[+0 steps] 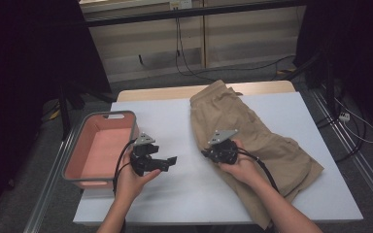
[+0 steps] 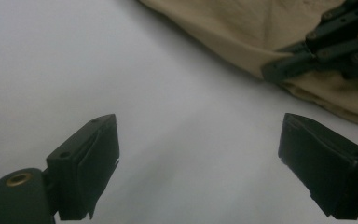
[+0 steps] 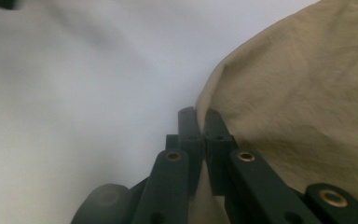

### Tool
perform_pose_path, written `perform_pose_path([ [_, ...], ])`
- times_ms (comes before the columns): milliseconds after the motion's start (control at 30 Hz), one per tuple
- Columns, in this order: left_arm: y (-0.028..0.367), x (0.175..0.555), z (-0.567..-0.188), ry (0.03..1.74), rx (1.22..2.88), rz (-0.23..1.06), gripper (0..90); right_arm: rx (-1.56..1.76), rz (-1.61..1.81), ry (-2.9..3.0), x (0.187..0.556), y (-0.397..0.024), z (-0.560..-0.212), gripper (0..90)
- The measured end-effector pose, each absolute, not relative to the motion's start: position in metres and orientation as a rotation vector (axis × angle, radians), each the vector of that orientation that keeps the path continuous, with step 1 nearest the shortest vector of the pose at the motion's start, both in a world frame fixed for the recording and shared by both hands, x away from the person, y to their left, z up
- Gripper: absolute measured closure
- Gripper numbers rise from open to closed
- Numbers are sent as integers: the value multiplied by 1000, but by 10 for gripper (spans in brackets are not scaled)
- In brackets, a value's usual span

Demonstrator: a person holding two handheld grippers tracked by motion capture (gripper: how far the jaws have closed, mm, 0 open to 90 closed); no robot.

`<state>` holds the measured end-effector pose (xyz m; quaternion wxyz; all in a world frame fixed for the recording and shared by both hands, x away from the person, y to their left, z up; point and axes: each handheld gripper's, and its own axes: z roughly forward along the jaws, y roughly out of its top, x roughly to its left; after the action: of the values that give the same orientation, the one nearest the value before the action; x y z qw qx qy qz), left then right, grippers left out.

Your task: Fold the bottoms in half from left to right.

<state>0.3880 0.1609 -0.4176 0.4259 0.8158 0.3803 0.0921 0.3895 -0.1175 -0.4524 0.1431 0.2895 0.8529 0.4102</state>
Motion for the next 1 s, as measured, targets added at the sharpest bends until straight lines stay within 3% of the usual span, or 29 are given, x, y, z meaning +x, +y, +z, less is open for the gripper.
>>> perform_pose_path([
  [167, 161, 389, -419, 955, 2041, 230, 123, 752, 1199, 2526, 370, -101, -450, 859],
  [233, 161, 388, -418, 951, 2042, 229, 123, 785, 1210, 2515, 370, -103, -449, 728],
  [267, 161, 388, -418, 951, 2039, 231, 123, 820, 1197, 2502, 372, -105, -448, 617],
  [433, 162, 389, -419, 955, 2041, 231, 123, 939, 1194, 2396, 379, -129, -432, 370],
  [667, 158, 390, -420, 951, 2046, 223, 123, 1036, 1173, 2299, 388, -152, -422, 313],
  [1000, 161, 391, -422, 970, 2043, 223, 121, 944, 1173, 2370, 398, -97, -428, 315],
])
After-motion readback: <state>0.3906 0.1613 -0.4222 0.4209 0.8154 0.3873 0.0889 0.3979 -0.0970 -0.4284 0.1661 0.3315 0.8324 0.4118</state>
